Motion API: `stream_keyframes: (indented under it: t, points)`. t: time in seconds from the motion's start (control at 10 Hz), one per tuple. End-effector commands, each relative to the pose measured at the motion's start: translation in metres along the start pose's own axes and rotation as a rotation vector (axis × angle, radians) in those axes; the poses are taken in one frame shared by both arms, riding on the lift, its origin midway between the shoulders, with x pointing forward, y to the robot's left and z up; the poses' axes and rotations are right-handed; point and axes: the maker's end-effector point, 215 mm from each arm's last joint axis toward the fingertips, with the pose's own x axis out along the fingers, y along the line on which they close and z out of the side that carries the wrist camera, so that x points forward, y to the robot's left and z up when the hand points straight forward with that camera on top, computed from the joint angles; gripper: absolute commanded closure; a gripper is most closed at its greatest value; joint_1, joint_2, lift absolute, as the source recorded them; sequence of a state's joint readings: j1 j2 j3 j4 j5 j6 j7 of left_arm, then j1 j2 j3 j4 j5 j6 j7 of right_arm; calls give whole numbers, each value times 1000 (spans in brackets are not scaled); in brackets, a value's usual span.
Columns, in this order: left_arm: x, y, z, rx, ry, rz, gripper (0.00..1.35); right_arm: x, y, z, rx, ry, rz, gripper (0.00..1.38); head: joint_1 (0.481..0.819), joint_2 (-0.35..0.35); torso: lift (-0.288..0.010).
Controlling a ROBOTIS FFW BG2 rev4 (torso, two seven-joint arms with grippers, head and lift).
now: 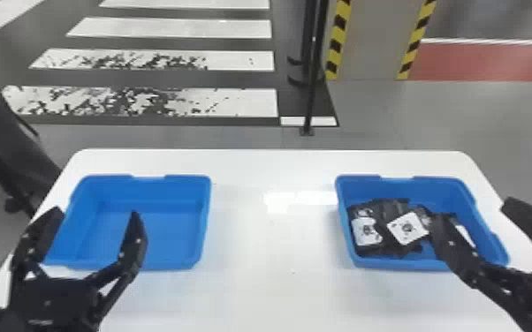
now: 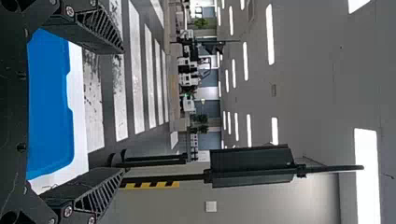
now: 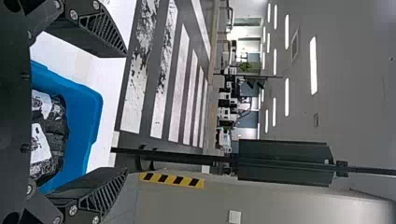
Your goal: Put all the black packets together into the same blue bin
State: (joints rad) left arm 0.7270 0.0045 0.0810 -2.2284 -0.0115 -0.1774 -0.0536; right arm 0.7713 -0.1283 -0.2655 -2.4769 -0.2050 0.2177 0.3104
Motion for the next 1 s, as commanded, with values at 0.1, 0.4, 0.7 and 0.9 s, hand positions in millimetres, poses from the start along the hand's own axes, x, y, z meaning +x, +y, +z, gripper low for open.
stream_keyframes:
  t: [0.1,0.4,0.7,0.9]
  points:
    - [0,0,-4,-11,-4,2,139,3,1,-1,-4,-16,16,160,695,-9,-110]
    - [0,0,-4,-8,-4,1,139,3,1,-1,-2,-16,17,159,695,-8,-110]
    - [-1,0,-5,-8,-7,1,140,4,1,-2,1,-15,16,159,695,-9,-110]
    - [0,0,-7,-9,3,1,140,4,1,1,-3,-19,16,160,695,-9,-110]
